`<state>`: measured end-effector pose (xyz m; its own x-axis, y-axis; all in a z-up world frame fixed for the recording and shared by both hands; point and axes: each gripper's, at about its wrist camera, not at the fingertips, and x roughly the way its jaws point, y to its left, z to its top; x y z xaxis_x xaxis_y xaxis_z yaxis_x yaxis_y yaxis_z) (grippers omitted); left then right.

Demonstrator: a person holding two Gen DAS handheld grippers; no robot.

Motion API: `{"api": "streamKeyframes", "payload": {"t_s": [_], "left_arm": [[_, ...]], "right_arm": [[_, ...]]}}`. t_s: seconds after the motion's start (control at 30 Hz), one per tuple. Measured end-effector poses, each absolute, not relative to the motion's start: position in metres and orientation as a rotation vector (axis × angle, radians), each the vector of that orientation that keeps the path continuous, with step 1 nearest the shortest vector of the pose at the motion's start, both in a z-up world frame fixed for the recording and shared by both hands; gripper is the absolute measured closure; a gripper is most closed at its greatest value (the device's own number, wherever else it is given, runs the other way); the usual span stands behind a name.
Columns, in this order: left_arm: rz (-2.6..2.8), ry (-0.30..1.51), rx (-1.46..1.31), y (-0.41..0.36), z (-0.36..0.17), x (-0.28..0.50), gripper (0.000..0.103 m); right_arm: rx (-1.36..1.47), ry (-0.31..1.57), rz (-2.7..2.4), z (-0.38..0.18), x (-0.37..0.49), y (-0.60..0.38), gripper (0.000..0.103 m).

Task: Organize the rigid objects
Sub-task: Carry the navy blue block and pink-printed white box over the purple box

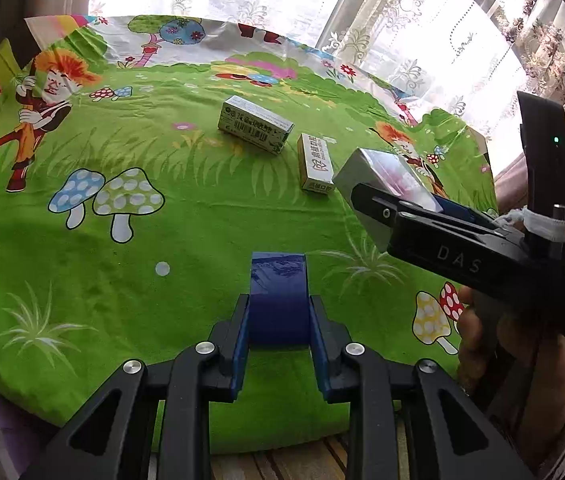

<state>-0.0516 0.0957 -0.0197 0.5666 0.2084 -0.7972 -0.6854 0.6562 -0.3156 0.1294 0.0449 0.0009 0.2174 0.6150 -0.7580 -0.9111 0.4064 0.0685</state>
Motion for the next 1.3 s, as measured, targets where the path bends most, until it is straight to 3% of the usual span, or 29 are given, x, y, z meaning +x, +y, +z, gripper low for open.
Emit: {"api": "streamKeyframes", "payload": {"t_s": [0.57,1.3], "left_arm": [[0.658,0.674,-0.776,0.082,-0.001,-0.131,0.075],[0.950,0.524,-0.860,0.094,0.006,-0.293,0.075]], "right_arm": [[-0.482,0.792,1.216,0.015,0.062,0.024,0.007],[-0.592,0.795,1.417,0.032,-0.046,0.019,0.007]]}}
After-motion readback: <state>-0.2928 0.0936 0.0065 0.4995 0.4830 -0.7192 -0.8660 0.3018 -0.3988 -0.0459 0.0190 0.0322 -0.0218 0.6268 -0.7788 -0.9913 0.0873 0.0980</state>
